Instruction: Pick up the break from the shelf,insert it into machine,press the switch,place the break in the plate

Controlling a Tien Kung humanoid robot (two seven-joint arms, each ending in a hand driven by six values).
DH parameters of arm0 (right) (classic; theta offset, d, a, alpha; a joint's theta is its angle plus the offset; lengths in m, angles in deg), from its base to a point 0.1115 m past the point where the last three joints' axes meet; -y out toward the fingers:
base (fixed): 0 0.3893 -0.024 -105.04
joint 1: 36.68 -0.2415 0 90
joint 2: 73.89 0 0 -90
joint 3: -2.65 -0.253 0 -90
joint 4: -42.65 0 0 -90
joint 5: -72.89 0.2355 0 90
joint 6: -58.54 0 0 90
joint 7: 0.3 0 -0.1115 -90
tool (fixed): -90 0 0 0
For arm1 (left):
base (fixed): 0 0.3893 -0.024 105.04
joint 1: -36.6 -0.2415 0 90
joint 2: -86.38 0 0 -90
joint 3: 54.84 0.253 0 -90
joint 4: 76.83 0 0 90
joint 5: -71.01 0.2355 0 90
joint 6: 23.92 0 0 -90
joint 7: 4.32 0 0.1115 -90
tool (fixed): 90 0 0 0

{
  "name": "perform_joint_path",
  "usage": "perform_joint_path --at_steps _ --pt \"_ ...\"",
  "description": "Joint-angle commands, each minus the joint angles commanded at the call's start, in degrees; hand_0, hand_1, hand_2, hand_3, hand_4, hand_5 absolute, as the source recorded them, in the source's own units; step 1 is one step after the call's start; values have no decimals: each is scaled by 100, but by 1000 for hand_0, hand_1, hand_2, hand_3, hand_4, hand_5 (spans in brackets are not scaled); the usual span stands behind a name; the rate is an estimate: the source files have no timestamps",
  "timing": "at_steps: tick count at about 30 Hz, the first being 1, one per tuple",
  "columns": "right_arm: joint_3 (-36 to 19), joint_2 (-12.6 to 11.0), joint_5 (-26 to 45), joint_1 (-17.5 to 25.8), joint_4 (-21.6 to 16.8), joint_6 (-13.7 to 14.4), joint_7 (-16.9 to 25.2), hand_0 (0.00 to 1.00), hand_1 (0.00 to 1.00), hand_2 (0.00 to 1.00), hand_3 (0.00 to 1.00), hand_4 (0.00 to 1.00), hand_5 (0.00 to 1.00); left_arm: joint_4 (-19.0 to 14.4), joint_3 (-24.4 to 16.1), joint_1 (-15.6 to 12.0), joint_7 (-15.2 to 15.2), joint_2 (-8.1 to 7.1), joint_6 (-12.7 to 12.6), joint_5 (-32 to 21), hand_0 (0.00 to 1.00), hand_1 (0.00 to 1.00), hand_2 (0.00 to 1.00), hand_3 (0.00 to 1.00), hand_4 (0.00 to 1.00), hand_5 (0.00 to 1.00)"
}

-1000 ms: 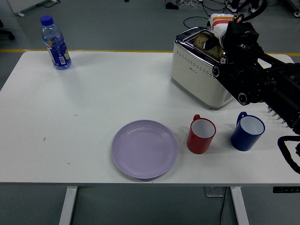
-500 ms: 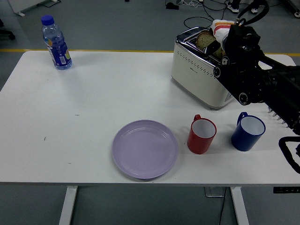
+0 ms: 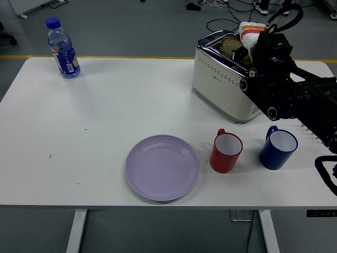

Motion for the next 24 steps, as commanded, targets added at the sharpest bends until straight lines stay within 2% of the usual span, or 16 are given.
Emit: perform_joint_path --at_steps 4,5,7,16,24 --pt "-82 0 -76 55 -85 213 33 214 318 399 515 489 64 0 -17 -19 -10 2 2 31 634 512 475 488 295 864" --pt "-141 0 -116 79 -130 268 39 178 295 382 501 467 51 0 -20 -27 -12 2 2 39 634 511 475 487 292 860" --pt "-205 0 -162 105 -183 310 41 178 295 382 501 467 51 0 -24 -35 -14 1 3 46 634 511 475 487 292 860" --pt "-853 0 -572 279 -885 505 18 179 286 373 499 442 42 0 -64 -86 -30 1 10 110 633 512 474 487 291 856" --pt "-1499 -289 -921 329 -1521 761 67 174 273 364 491 448 32 0 -75 -107 -27 3 13 102 633 510 475 486 290 855"
